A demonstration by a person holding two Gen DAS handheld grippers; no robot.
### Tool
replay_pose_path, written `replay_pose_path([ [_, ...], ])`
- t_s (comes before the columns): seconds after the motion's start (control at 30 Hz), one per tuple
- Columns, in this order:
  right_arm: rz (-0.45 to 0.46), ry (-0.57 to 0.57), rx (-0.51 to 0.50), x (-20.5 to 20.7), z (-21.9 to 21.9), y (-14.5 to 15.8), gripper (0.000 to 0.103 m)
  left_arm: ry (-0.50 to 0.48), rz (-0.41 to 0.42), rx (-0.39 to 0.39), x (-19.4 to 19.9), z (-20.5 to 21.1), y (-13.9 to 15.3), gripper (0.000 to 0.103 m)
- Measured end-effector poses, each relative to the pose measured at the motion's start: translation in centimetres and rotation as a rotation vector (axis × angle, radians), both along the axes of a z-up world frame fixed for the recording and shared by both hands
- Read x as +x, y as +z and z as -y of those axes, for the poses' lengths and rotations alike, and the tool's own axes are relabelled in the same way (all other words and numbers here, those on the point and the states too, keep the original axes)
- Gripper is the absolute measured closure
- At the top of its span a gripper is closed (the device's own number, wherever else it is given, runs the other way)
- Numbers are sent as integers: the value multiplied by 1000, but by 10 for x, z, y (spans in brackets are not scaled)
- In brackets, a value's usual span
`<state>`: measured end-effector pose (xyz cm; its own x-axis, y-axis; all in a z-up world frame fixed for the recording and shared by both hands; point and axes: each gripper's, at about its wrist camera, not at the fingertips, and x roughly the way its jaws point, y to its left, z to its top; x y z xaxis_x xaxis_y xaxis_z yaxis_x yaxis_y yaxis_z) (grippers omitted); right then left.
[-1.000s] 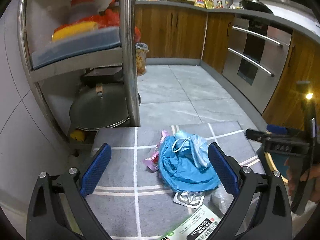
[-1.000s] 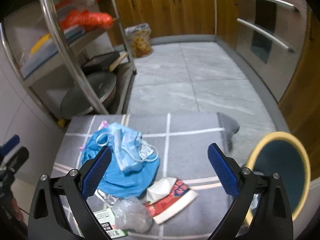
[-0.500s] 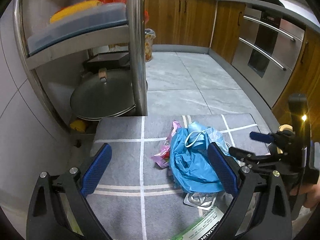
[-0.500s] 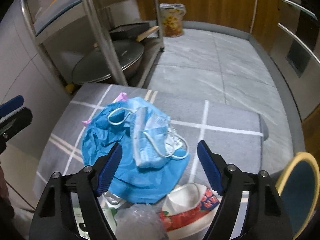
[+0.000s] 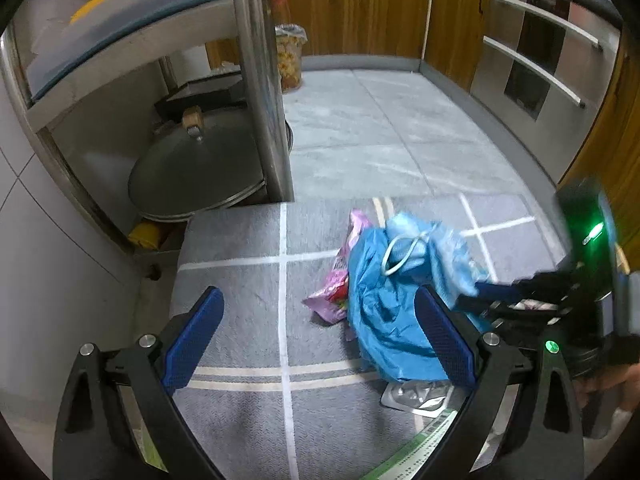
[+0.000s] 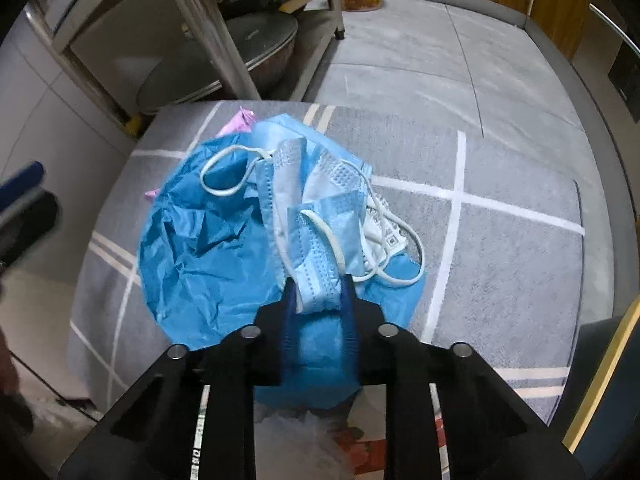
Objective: Collect trash
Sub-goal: 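Grasp the blue face masks with the right gripper while the left gripper grasps the blue plastic bag, then lift the masks and blue bag and carry both over the teal bin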
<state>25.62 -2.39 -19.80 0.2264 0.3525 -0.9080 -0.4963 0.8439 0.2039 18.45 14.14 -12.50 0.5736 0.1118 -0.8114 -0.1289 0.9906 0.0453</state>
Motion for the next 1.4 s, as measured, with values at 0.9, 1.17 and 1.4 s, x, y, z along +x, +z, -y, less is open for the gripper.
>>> replay_pose_path([
  [0.9, 34, -79, 52, -9, 44, 36, 89, -97, -130, -2, -5, 40, -39, 101],
  [1.17, 77, -114, 84, -30, 58, 59, 89, -95, 5, 27, -39, 47, 2, 102],
  [1.4, 117, -171, 119, -49, 89, 85, 89, -70, 129, 69, -64, 53, 44, 102],
])
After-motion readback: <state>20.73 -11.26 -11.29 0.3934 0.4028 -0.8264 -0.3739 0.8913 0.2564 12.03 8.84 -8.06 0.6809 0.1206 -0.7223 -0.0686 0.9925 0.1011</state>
